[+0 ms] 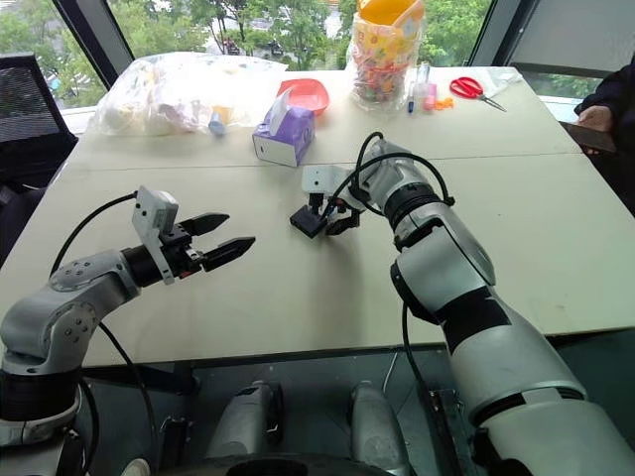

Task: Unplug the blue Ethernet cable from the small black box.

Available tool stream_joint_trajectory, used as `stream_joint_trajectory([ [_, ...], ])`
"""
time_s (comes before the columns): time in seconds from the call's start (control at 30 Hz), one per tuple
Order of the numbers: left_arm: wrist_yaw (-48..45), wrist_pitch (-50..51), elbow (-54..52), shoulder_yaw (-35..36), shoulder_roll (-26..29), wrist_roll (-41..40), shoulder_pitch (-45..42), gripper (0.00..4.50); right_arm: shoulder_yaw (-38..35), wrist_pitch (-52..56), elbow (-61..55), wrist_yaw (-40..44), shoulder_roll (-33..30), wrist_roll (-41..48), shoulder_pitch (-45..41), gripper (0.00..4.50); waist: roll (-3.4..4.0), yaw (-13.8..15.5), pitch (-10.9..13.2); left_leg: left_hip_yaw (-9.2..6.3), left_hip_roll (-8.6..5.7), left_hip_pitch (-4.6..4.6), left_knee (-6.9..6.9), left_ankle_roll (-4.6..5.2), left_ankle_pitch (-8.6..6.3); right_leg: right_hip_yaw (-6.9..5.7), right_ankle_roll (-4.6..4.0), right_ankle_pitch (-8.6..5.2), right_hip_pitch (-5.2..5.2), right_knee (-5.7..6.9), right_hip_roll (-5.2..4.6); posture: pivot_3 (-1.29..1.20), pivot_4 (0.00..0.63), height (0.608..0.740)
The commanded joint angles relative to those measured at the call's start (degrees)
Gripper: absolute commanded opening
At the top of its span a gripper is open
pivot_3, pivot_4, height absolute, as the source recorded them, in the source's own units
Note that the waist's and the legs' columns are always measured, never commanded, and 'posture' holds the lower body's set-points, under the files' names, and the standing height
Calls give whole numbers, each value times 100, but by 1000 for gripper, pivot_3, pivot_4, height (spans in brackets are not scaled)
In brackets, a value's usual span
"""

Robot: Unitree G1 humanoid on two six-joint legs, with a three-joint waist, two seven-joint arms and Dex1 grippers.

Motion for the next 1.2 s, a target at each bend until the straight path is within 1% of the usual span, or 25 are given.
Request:
stream_joint_trajectory([
  [0.03,29,-163,-165,113,19,-29,2,4500,-68,77,135,-102,142,-149,144,2081,0,-42,0,0,0,3,0,0,0,0,0,0,1,3,0,0,150,735],
  [0.17,71,-214,-191,103,-10,-22,60,4500,-239,149,126,4,314,-105,133,49,0,-53,0,0,1,12,1,-2,1,0,0,-1,2,17,0,0,150,735],
  [0.37,79,-226,-179,83,-3,-69,102,4500,-539,250,36,355,303,55,86,49,1,-57,1,0,1,12,1,-2,1,1,-1,-2,0,26,-1,0,150,735],
  [0.43,45,-218,-107,70,13,-75,44,4500,-719,163,-81,322,215,175,75,49,2,-57,2,0,1,12,-2,-2,1,0,0,-2,-3,26,-1,0,150,735],
  [0.53,-27,-131,28,108,32,-179,-85,4500,-801,-413,-491,47,-7,187,242,49,3,-34,4,0,1,6,-11,-3,1,0,3,-1,-12,26,0,0,150,735],
  [0.6,-104,-42,133,112,68,-271,-187,4500,-858,-657,-1036,139,-169,276,511,49,2,-12,5,0,1,-7,-13,-4,3,1,4,-1,-27,29,0,0,150,735],
  [0.63,-156,4,187,97,94,-319,-247,4500,-878,-683,-1575,174,-286,324,771,49,3,-13,5,-1,1,-20,-11,-10,6,1,12,2,-39,35,0,0,150,735],
  [0.7,-329,102,474,-15,171,-341,-547,4500,-894,-800,-4057,29,-841,248,2006,49,-3,72,5,0,-1,-30,-11,-11,7,3,24,6,-51,37,-1,0,150,735],
  [0.73,-426,119,620,-73,207,-329,-680,4500,-915,-853,-5120,-98,-1060,184,2540,49,0,112,6,-4,-2,-35,-10,-12,8,2,33,1,-52,39,-1,0,150,735],
  [0.77,-503,130,731,-115,234,-314,-773,4500,-929,-822,-5848,-225,-1199,98,2906,49,0,161,7,1,-2,-35,-11,-13,7,4,37,-1,-56,39,-2,0,150,735],
  [0.83,-675,186,979,-169,260,-359,-977,4500,-935,-733,-6888,-652,-1398,-271,3464,49,3,153,9,2,-5,-37,-23,-15,8,4,42,-5,-64,39,-3,0,150,735],
  [0.97,-981,240,1440,-299,257,-361,-1434,4500,-807,-1055,-8028,-1477,-1704,-1062,4160,49,4,128,11,2,-3,-31,-24,-28,17,5,37,-7,-71,48,0,0,150,735],
  [1.03,-1195,263,1688,-420,263,-343,-1699,4500,-811,-920,-8529,-1683,-1699,-1232,4436,49,2,146,10,0,-3,-25,-23,-31,20,5,21,-16,-67,50,2,0,150,735],
  [1.2,-1541,293,1948,-617,229,-336,-2048,4500,-835,-522,-8908,-1979,-1494,-1504,4446,49,1,148,10,1,-3,-30,-8,-30,21,6,19,-17,-62,47,1,0,150,735],
])
